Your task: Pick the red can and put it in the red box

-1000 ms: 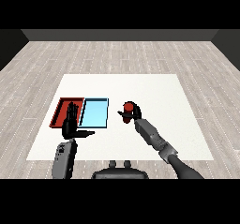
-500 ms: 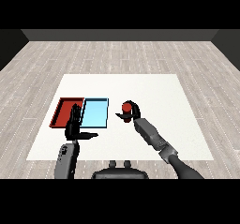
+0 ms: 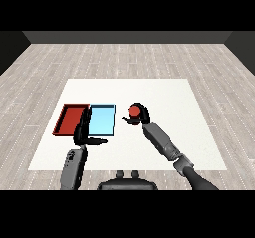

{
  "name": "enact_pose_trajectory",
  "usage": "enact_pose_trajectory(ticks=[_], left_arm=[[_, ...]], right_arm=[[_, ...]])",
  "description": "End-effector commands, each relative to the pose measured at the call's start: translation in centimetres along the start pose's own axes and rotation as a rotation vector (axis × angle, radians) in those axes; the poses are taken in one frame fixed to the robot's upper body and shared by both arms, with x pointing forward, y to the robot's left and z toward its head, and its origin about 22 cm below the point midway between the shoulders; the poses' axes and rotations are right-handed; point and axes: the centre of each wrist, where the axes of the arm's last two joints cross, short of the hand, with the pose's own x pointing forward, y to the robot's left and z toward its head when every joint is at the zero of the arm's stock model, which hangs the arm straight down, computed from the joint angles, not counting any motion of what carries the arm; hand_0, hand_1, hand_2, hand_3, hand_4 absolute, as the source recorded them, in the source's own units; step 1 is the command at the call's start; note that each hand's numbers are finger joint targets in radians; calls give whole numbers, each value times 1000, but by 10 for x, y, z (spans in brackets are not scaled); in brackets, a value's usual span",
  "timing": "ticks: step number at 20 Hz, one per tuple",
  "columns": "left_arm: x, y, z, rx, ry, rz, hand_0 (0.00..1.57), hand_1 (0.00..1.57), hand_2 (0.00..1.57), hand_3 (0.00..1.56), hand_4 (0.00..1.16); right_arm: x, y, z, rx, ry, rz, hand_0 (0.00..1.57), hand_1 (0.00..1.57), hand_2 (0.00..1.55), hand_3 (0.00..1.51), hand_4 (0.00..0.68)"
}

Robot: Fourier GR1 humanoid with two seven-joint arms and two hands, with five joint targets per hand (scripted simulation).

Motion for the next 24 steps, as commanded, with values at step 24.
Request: enact_pose_trajectory(ticks=[24], left_arm=[[-12,-100,-9,-133,196,105,0,0,0,0,0]], right_arm=[[66,20,56,1,-88,-108,1462,1462,1443,1389,639]])
